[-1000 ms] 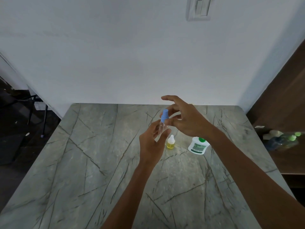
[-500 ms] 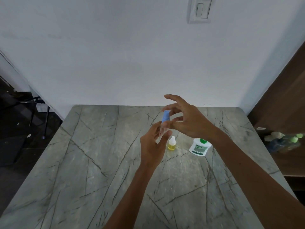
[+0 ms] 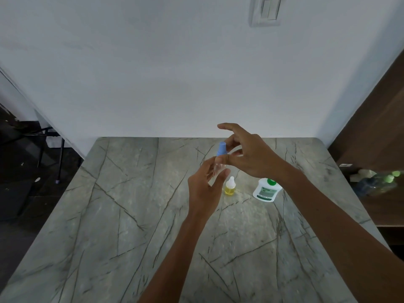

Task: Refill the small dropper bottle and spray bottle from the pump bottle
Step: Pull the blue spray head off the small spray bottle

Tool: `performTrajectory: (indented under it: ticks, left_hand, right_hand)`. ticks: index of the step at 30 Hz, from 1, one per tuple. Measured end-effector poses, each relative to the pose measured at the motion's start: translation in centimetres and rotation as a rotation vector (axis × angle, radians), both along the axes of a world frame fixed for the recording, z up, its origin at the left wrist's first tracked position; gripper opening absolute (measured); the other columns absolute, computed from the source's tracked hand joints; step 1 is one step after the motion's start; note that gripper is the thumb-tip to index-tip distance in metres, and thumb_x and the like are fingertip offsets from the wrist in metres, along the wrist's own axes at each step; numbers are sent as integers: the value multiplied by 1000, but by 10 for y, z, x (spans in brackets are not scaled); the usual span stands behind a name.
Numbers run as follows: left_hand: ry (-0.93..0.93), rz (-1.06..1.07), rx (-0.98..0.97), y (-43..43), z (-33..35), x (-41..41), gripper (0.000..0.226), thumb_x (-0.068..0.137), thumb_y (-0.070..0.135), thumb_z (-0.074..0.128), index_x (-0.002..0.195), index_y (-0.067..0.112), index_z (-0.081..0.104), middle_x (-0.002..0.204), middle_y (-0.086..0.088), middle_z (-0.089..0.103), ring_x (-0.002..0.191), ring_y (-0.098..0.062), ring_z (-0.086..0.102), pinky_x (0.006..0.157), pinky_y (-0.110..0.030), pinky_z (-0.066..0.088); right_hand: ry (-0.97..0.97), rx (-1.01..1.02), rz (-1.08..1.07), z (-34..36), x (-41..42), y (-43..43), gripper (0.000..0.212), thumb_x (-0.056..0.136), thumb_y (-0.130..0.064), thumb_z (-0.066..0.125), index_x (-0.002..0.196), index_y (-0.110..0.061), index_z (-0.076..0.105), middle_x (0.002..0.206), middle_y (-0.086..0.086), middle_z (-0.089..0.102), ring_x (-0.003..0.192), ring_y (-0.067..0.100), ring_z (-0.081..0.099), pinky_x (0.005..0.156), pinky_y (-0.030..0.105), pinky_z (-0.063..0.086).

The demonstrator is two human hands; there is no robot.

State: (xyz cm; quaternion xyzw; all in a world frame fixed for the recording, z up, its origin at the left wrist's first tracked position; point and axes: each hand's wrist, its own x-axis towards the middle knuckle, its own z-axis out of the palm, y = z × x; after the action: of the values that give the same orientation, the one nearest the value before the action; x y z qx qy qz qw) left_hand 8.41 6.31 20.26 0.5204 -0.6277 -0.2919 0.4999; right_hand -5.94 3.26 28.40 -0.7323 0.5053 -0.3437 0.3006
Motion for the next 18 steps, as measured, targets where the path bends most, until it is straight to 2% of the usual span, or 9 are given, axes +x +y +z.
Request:
performTrajectory:
  ticks: [3, 4, 6, 8, 10, 14, 18]
  left_hand:
    - [2, -7, 16, -1, -2, 4, 29, 87, 32, 68, 113, 21, 64, 98, 17, 68, 90, 15, 61, 79, -3, 47]
    - [-4, -8, 20, -2, -2, 5, 30, 87, 34, 67, 114, 22, 63, 100, 16, 68, 90, 14, 61, 80, -4, 48]
    - [-8, -14, 20, -3, -4, 9, 32, 87, 34, 67, 116, 21, 63, 103, 15, 69, 92, 12, 62, 82, -8, 50]
    - [9, -26, 16, -3, -4, 11, 31, 87, 33, 68, 116, 21, 63, 103, 17, 67, 93, 13, 62, 83, -8, 49]
    - [20, -27, 15, -3, -3, 14, 30, 87, 33, 68, 114, 22, 64, 103, 18, 66, 92, 14, 61, 83, -6, 48]
    - [29, -41, 27, -4, -6, 21, 30, 87, 36, 67, 113, 21, 64, 103, 10, 71, 95, 2, 66, 84, -14, 52]
    - [15, -48, 43, -5, -7, 28, 30, 86, 36, 68, 112, 21, 64, 102, 15, 68, 89, 17, 60, 81, -3, 46]
  right_hand:
    - [-48, 29, 31, -1, 3, -1, 74, 74, -19, 79, 136, -27, 38, 97, -2, 67, 90, 4, 62, 78, 23, 53]
    - [-48, 40, 40, -1, 3, -1, 77, 73, -21, 79, 137, -28, 36, 101, -3, 66, 93, 5, 62, 78, 23, 54]
    - [-6, 45, 32, 1, 6, -1, 85, 68, -35, 82, 138, -32, 33, 111, -10, 61, 96, 2, 59, 76, 20, 53]
    - [34, 29, -5, 2, 9, 0, 84, 67, -44, 80, 137, -33, 34, 108, -13, 59, 93, -1, 58, 74, 18, 53]
    - [7, 18, -28, 2, 12, 0, 76, 72, -34, 79, 136, -28, 38, 99, -7, 63, 89, -1, 60, 76, 19, 53]
    - [-11, 46, -12, 2, 18, 0, 69, 78, -15, 75, 136, -25, 39, 96, -2, 67, 89, 3, 62, 81, 23, 53]
    - [-15, 57, -7, 2, 24, 3, 65, 81, -10, 70, 136, -26, 39, 98, 0, 68, 92, 6, 62, 83, 29, 53]
